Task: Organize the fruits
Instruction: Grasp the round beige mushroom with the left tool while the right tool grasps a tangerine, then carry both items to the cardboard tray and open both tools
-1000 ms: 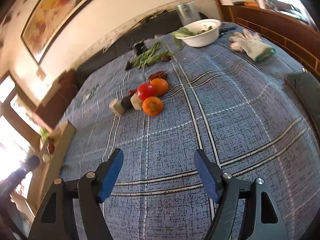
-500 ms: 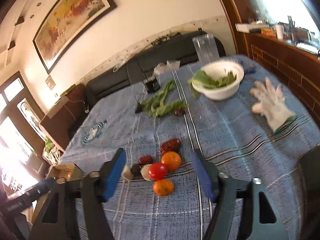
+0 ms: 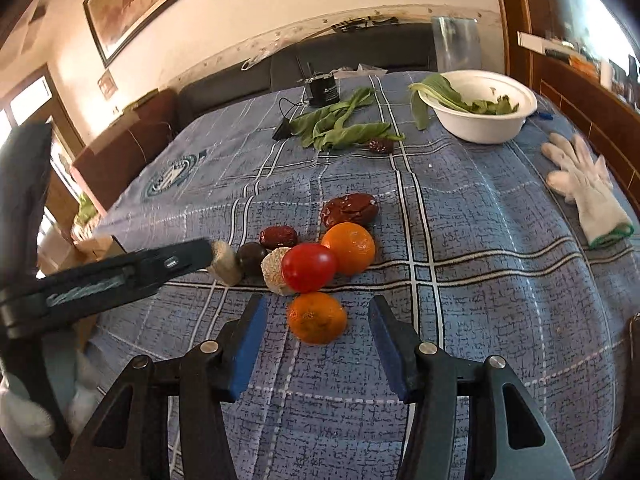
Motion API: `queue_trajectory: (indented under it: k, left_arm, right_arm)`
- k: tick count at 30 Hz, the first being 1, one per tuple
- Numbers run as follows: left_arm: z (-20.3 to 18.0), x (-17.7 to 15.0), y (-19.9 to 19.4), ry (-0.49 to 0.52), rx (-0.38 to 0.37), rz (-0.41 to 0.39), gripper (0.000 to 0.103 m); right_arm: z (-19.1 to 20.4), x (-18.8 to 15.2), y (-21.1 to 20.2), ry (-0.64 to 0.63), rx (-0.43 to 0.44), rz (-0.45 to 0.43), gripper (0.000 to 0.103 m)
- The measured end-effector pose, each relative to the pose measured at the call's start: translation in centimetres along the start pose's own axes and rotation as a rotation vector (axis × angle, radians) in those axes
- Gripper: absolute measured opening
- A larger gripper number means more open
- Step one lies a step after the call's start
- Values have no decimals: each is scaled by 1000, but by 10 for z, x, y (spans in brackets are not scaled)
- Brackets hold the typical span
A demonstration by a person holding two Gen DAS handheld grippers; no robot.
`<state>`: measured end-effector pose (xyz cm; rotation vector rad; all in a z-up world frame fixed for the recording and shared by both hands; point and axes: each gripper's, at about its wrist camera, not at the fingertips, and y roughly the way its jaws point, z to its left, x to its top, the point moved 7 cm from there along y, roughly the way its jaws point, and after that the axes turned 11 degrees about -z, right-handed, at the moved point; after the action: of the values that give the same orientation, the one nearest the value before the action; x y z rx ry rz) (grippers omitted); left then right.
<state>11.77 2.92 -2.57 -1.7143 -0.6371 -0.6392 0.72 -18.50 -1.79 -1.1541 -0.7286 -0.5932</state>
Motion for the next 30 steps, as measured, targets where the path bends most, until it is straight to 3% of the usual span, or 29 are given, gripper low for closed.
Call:
queue_trajectory:
  k: [3, 5, 7, 12, 14, 16, 19, 21, 30]
  left_arm:
    - [-2, -5, 15, -7, -39, 32, 50]
    - [-3, -5, 14, -32, -84, 20, 35]
    - [-6, -6, 11, -36, -110, 16, 30]
    - [-3, -9, 8, -65, -112, 0, 33]
    - [2, -9, 13, -75, -83, -4, 51]
    - [3, -7, 15, -77, -86, -16, 51]
    - [-4, -7, 9, -57, -120, -19, 29]
    - [-7, -7, 3, -20, -66, -29, 29]
    - [-3, -3, -78, -37, -103, -133, 29]
  right_arm:
    - [-1, -2, 5, -3, -4, 17, 57]
    - [-1, -3, 8, -7, -5, 25, 51]
    - [0, -6, 13, -13, -10, 40, 43]
    - [4, -10, 15, -28, -21, 51, 37]
    - [5, -10, 16, -36, -30, 48, 37]
    - [6, -9, 17, -37, -34, 46, 37]
    - [5, -9, 16, -24, -30, 43, 34]
    - [4, -8, 14, -8, -19, 45, 34]
    - [22, 0, -1, 40, 125, -1, 34]
